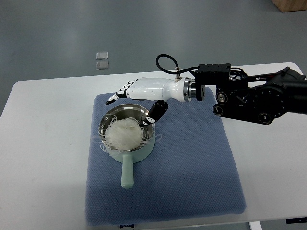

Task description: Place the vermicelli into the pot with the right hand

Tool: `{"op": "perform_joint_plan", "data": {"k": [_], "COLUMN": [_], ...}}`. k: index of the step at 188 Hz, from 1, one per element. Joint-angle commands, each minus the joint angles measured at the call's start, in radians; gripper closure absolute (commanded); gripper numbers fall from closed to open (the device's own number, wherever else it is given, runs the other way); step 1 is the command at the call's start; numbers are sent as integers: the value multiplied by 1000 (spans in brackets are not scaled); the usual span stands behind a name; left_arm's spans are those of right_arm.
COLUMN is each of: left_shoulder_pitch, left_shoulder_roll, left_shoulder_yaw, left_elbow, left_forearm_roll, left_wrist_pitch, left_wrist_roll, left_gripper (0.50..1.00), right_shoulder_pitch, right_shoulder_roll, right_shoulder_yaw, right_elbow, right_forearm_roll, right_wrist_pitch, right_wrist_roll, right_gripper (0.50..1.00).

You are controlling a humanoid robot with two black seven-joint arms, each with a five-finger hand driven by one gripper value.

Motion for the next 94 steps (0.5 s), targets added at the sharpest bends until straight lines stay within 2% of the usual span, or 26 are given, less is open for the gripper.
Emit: {"op": "perform_joint_plan", "data": {"k": [1,26,56,94], "left_shoulder_pitch": [0,0,0,0], "left_shoulder_roll": [0,0,0,0], "left_shoulder_yaw": [0,0,-2,0], "left_elbow": [0,0,1,1], "left_forearm_roll": [0,0,-2,0], "left_wrist_pitch": [0,0,0,0], "left_wrist_roll": [0,0,0,0], "left_gripper": [500,500,500,500], "right_shoulder_pitch": [1,-19,-79,-240], "right_shoulder_roll": [-19,-50,-84,-104], "right_shoulder_yaw": [25,106,180,362], "right_elbow": [-1,-15,-107,-208], "right_forearm_roll": [4,16,182,557], "right_wrist_pitch": [1,8,10,-3], "right_wrist_roll": [0,-5,-23,-149], "right_gripper": [642,642,642,644]}}
